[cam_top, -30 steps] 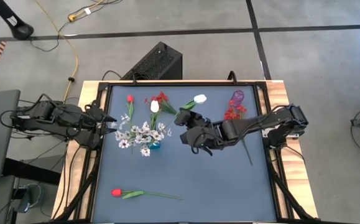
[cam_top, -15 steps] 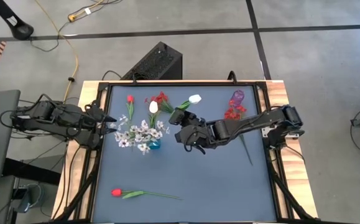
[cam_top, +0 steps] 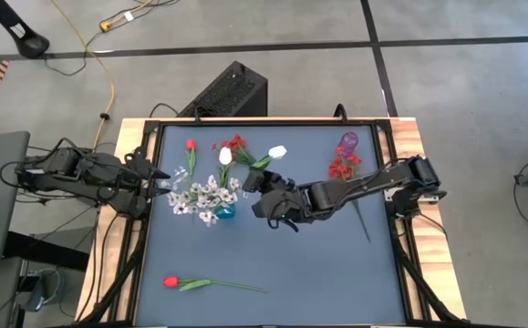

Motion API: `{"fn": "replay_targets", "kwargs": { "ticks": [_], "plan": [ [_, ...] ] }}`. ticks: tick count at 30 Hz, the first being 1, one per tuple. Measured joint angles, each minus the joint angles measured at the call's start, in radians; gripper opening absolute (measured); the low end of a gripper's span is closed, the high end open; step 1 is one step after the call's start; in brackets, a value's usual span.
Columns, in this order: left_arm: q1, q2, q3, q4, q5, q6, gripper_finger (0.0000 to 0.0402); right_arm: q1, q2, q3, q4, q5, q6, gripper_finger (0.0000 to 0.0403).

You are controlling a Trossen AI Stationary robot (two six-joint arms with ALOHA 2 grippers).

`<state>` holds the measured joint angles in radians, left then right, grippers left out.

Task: Sort flowers into vase by color
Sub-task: Put the white flower into the blue vase

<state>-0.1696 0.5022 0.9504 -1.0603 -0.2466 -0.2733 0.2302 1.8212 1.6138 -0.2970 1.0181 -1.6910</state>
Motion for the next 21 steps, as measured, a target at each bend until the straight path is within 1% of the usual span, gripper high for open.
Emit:
{"fn": "replay_targets", "kwargs": {
  "ticks": [5, 11, 14, 17, 21],
  "plan": [
    [0.000, 0.000, 0.000, 0.000, 0.000, 0.000, 0.0190, -0.001, 0.000, 0.000, -0.003, -0.088, -0.012, 0.0029],
    [0.000, 0.000, -0.038, 0.004, 0.005, 0.000, 0.0190, -0.002, 0.000, 0.000, -0.010, -0.110, 0.001, 0.0040],
    [0.000, 0.000, -0.061, 0.002, 0.006, 0.000, 0.0190, -0.004, 0.000, 0.000, -0.012, -0.136, 0.006, 0.0054],
    [0.000, 0.000, -0.064, 0.009, 0.006, -0.001, 0.0190, -0.005, 0.000, 0.000, -0.013, -0.141, 0.007, 0.0071],
    [0.000, -0.001, -0.064, 0.036, 0.022, 0.012, 0.0190, -0.004, 0.000, 0.000, -0.016, -0.152, 0.039, 0.0105]
  ]
}}
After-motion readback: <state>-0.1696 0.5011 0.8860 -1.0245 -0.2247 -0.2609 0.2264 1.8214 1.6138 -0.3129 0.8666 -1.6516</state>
